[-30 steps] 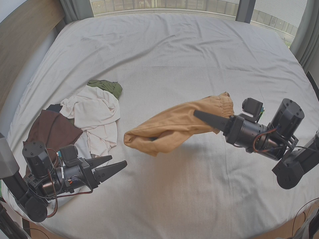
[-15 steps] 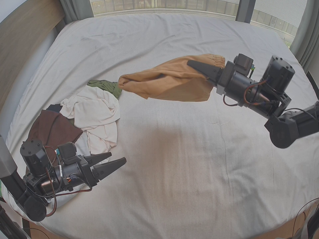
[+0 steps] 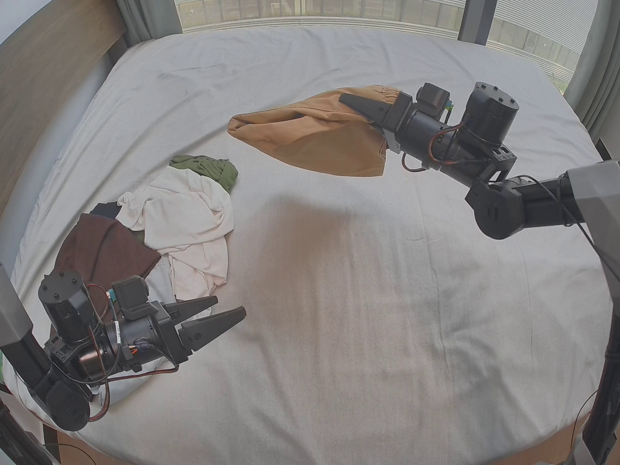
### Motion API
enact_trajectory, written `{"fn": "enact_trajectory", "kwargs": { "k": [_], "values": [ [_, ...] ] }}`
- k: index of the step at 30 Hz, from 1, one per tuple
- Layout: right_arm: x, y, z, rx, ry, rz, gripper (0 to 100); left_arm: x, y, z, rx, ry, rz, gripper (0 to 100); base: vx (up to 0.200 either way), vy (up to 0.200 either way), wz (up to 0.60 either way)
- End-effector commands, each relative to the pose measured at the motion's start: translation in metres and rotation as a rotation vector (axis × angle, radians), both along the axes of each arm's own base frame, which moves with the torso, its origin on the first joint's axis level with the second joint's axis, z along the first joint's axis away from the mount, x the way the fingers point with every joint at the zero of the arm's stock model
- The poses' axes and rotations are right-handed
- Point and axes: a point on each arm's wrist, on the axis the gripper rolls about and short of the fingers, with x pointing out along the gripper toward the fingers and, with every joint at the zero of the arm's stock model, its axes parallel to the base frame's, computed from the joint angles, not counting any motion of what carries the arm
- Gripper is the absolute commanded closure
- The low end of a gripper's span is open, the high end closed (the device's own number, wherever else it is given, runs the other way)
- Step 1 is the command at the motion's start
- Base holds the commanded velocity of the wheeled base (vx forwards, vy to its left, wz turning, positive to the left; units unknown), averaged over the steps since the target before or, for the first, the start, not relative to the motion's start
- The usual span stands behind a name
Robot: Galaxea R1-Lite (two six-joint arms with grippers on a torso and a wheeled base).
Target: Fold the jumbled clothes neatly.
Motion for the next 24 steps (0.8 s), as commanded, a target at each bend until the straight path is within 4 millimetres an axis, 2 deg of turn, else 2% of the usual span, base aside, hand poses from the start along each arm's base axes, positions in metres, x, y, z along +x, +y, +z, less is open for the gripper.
{"fn": "enact_trajectory", "kwargs": {
  "k": [1, 7, 11, 18, 19, 21, 24],
  "values": [
    [0.037, -0.006, -0.019, -0.007, 0.023, -0.044, 100, 0.000, 0.000, -0.001, 0.001, 0.005, 0.000, 0, 0.000, 0.000, 0.00],
    [0.052, -0.021, -0.002, 0.029, 0.021, -0.072, 100, 0.000, 0.000, -0.001, 0.000, 0.007, -0.003, 0, 0.000, 0.000, 0.00],
    [0.061, -0.023, 0.004, 0.038, 0.010, -0.081, 100, 0.000, 0.000, -0.002, 0.000, 0.009, -0.009, 0, 0.000, 0.000, 0.00],
    [0.080, -0.019, -0.036, 0.006, 0.094, -0.094, 100, 0.000, 0.000, -0.002, 0.001, 0.011, -0.009, 0, 0.000, 0.000, 0.00],
    [0.087, -0.016, -0.053, -0.008, 0.116, -0.095, 100, 0.000, 0.000, -0.002, 0.000, 0.011, -0.009, 0, 0.000, 0.000, 0.00],
    [0.090, -0.012, -0.066, -0.016, 0.121, -0.092, 100, 0.000, 0.001, -0.002, 0.000, 0.012, -0.012, 0, 0.000, 0.000, 0.00],
    [0.088, -0.011, -0.070, -0.022, 0.119, -0.091, 100, 0.000, 0.003, -0.002, 0.000, 0.011, -0.003, 0, 0.000, 0.000, 0.00]
  ]
}}
